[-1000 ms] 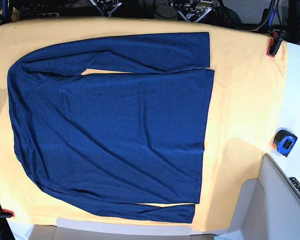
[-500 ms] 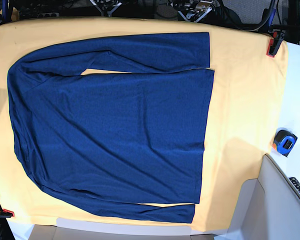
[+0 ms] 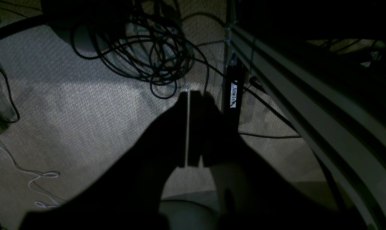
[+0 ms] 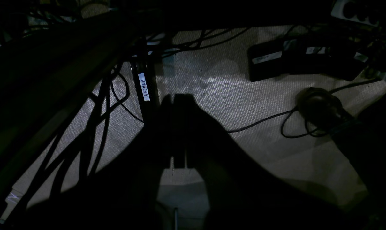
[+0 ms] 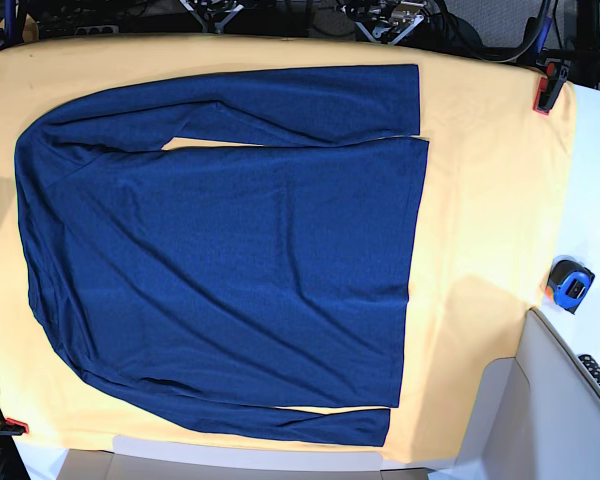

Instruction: Fold the T-shirt properly

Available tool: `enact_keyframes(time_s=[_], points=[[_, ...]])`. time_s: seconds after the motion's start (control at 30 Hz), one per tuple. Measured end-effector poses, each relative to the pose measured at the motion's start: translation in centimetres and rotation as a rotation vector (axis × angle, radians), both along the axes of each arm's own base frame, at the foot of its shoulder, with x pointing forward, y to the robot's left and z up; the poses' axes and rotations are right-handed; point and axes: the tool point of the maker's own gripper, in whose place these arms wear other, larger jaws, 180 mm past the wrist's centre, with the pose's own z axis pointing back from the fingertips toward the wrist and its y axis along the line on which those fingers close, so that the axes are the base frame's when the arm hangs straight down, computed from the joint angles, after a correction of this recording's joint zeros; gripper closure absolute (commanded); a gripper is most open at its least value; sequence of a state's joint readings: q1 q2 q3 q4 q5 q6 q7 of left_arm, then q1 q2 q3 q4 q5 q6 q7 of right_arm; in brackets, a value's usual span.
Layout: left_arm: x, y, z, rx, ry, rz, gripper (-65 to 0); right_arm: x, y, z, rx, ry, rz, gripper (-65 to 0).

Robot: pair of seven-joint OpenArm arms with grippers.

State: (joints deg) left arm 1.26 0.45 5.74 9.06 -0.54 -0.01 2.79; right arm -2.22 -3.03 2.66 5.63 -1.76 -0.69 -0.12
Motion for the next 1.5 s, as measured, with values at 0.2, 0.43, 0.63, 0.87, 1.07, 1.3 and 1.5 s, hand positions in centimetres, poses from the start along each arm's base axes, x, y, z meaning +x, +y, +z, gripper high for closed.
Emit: enact_keyframes(time_s=[0.2, 0.43, 0.63, 0.87, 1.07, 1.3, 1.5], points=[[0.0, 0.0, 0.0, 0.000, 0.000, 0.000, 0.0, 0.1, 0.0, 0.0, 0.000, -0.002, 0.000, 0.0], [0.0, 0.0, 0.0, 0.000, -0.006, 0.004, 0.0, 0.3, -0.7, 0.2, -0.011, -0.034, 0.001, 0.0], [-0.5, 0.0, 0.8, 0.000, -0.080, 0.004, 0.0, -0.6, -3.2, 1.0, -0.057, -0.089, 0.005, 0.0], [-2.8, 0.8, 2.1, 0.008, -0.110, -0.004, 0.0, -2.7, -3.7, 1.8, -0.068, -0.103, 0.008, 0.0], [-2.7, 3.1, 4.4, 0.045, -0.162, -0.020, 0.0, -5.8, -4.2, 3.4, -0.083, -0.110, 0.014, 0.0], [-3.7, 4.8, 9.3, 0.074, -0.252, -0.057, 0.0, -7.9, -5.7, 6.8, -0.113, -0.169, 0.041, 0.0], [-1.8, 5.0, 14.4, 0.061, -0.386, -0.127, 0.0, -7.8, -7.2, 11.2, -0.134, -0.260, 0.083, 0.0]])
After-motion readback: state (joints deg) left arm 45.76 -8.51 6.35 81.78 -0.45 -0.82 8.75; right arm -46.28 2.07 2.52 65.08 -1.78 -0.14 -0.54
